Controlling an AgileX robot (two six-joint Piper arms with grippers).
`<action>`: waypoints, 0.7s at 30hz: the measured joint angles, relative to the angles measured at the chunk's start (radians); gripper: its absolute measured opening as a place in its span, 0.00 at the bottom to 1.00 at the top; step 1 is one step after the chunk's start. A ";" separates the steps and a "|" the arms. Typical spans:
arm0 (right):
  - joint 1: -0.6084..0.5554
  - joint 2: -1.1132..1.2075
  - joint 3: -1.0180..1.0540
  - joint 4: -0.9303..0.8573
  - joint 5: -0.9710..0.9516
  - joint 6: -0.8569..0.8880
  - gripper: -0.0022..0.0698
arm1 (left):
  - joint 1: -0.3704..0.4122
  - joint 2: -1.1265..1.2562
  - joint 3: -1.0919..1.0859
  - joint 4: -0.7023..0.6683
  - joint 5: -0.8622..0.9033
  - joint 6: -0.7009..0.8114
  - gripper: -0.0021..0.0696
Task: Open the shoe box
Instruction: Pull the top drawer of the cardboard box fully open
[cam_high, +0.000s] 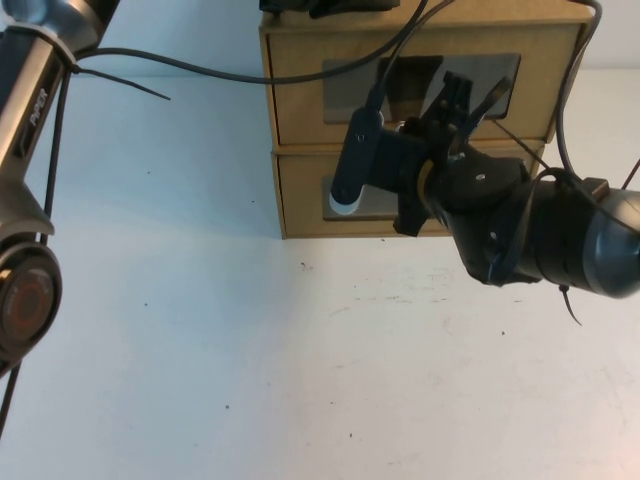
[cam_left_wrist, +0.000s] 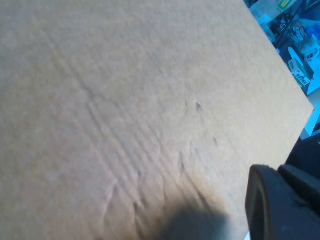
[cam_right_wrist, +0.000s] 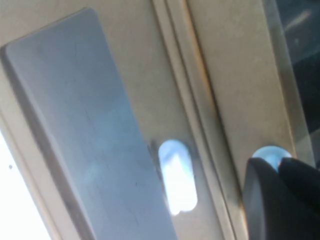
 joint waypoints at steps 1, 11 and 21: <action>0.005 -0.005 0.011 0.000 0.006 -0.008 0.05 | 0.000 0.000 0.000 -0.001 0.003 -0.002 0.02; 0.026 -0.121 0.157 0.015 -0.017 -0.016 0.05 | -0.002 0.000 0.000 -0.028 0.032 -0.025 0.02; 0.106 -0.296 0.368 0.121 0.029 0.022 0.02 | -0.004 -0.002 0.000 -0.043 0.050 -0.051 0.02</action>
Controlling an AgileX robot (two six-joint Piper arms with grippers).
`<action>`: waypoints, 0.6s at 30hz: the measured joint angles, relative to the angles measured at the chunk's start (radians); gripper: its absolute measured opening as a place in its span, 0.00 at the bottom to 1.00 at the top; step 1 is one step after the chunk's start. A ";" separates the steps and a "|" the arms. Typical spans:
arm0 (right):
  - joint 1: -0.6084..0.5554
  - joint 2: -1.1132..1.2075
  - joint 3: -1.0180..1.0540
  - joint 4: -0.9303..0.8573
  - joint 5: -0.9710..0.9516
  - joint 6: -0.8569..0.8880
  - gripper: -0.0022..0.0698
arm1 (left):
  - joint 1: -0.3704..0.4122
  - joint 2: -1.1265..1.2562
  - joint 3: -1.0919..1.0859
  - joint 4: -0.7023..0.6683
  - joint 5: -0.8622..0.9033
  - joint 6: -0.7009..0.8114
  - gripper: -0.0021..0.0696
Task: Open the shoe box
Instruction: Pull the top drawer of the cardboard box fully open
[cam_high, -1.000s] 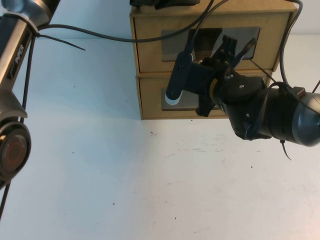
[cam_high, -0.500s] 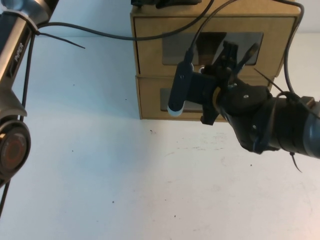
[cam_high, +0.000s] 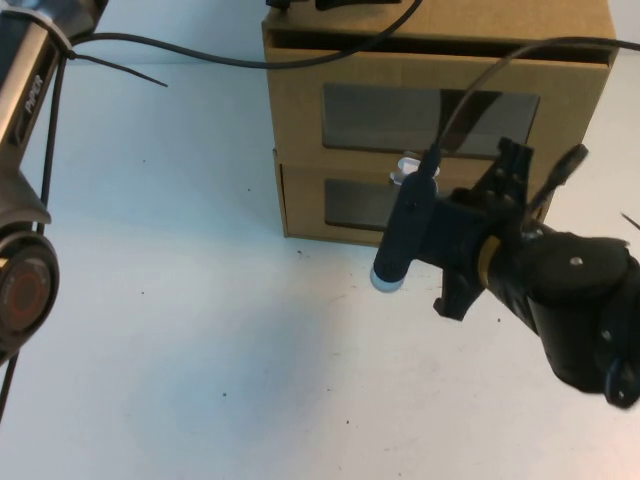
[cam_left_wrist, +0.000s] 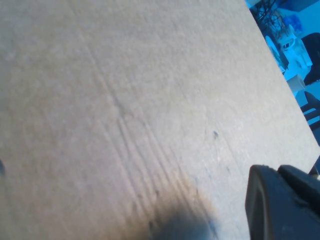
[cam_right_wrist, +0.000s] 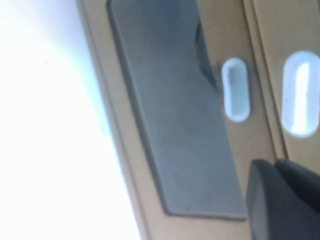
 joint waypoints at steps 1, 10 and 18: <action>0.011 -0.012 0.011 0.013 0.013 0.010 0.02 | 0.000 0.000 0.000 0.000 -0.001 0.000 0.02; 0.052 -0.057 0.030 0.085 0.094 0.081 0.02 | 0.000 0.000 0.000 -0.013 -0.004 0.000 0.02; 0.053 -0.030 0.030 -0.041 0.096 0.130 0.28 | 0.000 0.000 0.000 -0.020 -0.004 0.000 0.02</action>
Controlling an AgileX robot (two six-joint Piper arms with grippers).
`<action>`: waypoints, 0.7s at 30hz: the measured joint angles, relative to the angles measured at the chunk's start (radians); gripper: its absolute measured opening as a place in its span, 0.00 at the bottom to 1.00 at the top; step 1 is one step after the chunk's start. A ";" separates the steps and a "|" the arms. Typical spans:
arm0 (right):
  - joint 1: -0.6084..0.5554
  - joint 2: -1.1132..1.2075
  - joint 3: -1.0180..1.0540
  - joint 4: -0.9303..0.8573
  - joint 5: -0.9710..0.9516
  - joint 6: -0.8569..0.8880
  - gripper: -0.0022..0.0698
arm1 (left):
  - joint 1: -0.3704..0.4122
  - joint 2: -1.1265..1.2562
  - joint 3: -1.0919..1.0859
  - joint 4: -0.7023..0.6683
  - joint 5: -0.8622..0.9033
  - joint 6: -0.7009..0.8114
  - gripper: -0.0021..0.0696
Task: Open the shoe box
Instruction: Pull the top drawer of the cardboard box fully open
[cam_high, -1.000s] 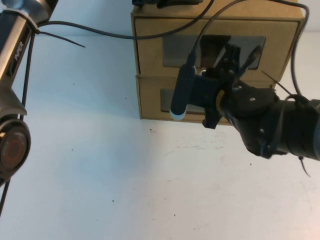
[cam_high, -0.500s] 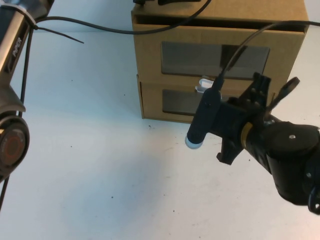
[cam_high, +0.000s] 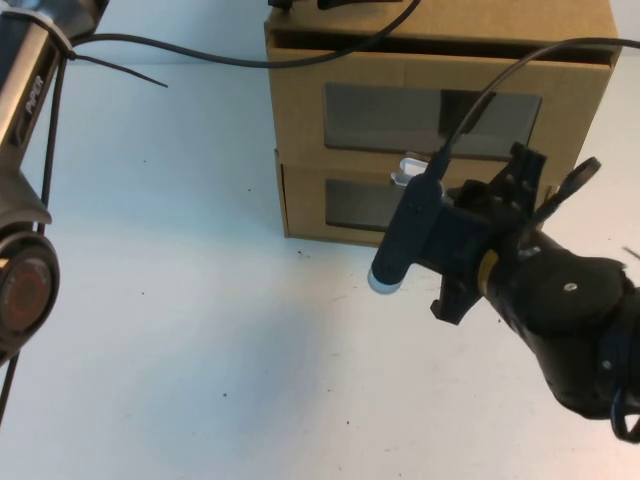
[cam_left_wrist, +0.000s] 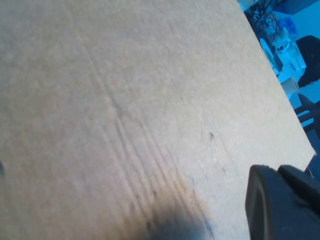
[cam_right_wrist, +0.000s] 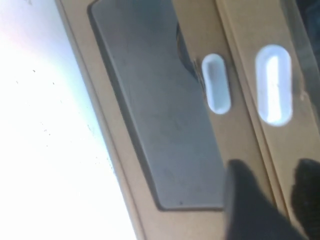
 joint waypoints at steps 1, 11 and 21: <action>0.000 0.009 0.000 -0.020 0.000 0.000 0.33 | 0.000 0.000 0.000 0.000 0.000 0.000 0.02; 0.002 0.149 -0.102 -0.058 0.078 0.043 0.38 | 0.000 0.000 0.000 0.000 0.000 0.000 0.02; -0.022 0.223 -0.223 -0.060 0.095 0.034 0.38 | 0.000 0.000 0.000 0.000 -0.004 0.000 0.02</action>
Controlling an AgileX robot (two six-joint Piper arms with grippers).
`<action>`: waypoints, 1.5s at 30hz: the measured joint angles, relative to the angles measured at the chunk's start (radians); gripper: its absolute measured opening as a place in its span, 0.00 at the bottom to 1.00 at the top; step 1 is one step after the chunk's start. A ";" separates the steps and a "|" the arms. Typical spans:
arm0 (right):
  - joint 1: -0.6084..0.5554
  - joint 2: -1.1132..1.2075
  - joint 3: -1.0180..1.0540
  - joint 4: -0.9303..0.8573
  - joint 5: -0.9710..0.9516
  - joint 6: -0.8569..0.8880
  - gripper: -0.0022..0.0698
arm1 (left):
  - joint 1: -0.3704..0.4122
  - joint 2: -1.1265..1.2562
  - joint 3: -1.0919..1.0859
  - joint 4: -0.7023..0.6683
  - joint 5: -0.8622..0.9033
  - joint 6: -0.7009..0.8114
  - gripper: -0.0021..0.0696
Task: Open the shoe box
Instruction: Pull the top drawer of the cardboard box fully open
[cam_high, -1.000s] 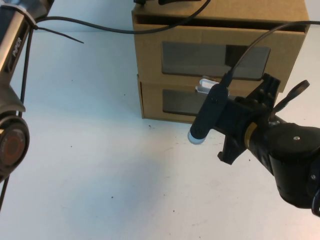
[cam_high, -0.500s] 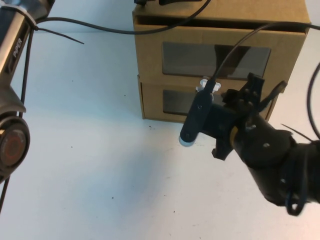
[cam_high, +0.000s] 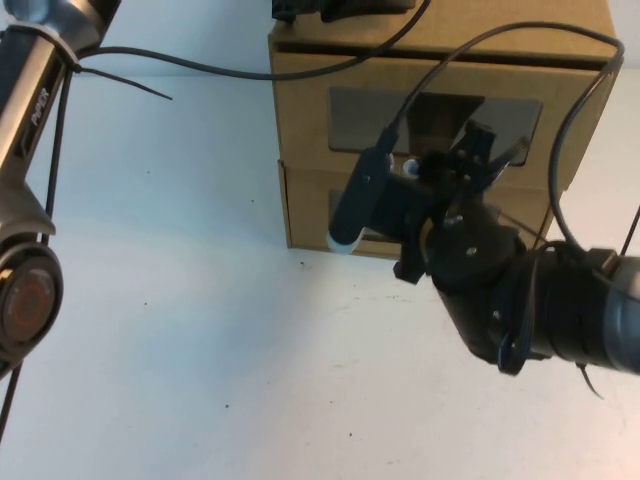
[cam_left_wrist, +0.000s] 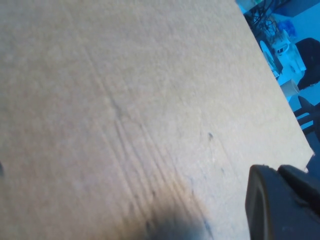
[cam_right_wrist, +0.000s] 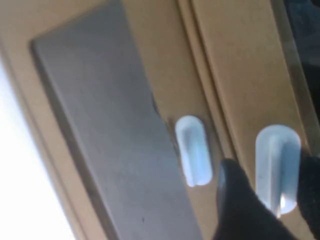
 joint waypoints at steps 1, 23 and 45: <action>-0.011 0.005 -0.005 0.000 -0.008 0.000 0.38 | 0.000 0.000 0.000 -0.002 -0.002 0.000 0.02; -0.055 0.046 -0.074 0.001 -0.044 -0.023 0.34 | 0.000 0.002 0.000 -0.008 -0.008 0.011 0.02; -0.055 0.052 -0.076 0.002 -0.031 -0.130 0.05 | 0.000 0.002 0.000 -0.008 -0.008 0.014 0.02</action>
